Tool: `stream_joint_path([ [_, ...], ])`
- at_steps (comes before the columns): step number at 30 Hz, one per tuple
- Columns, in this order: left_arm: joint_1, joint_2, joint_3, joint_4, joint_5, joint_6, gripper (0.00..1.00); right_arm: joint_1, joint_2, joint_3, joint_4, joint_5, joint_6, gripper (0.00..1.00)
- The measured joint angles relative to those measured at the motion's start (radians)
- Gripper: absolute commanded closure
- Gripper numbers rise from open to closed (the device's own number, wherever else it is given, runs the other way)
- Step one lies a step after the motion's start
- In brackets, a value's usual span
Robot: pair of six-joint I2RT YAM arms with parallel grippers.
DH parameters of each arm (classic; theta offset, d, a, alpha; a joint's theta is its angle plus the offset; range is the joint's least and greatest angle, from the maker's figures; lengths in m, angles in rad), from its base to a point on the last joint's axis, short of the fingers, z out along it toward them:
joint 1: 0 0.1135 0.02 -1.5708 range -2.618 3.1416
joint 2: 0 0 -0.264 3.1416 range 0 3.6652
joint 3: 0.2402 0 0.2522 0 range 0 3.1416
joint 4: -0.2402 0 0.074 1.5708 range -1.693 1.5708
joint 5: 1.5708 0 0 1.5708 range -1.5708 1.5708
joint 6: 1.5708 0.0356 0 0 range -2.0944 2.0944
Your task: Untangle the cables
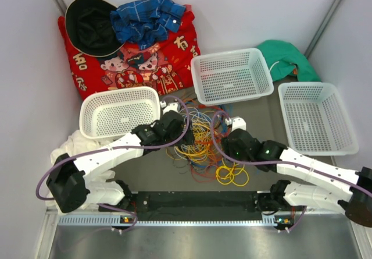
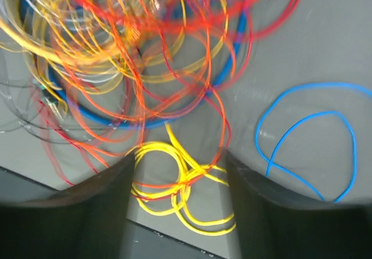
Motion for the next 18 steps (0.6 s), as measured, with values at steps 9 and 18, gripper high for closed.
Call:
stream_joint_path([
  [9, 0.000, 0.000, -0.003, 0.009, 0.005, -0.007, 0.05, 0.000, 0.015, 0.053, -0.024, 0.067, -0.031, 0.31],
  [18, 0.000, 0.002, -0.006, 0.015, 0.011, -0.007, 0.05, 0.000, 0.168, -0.033, 0.016, 0.031, -0.018, 0.78],
])
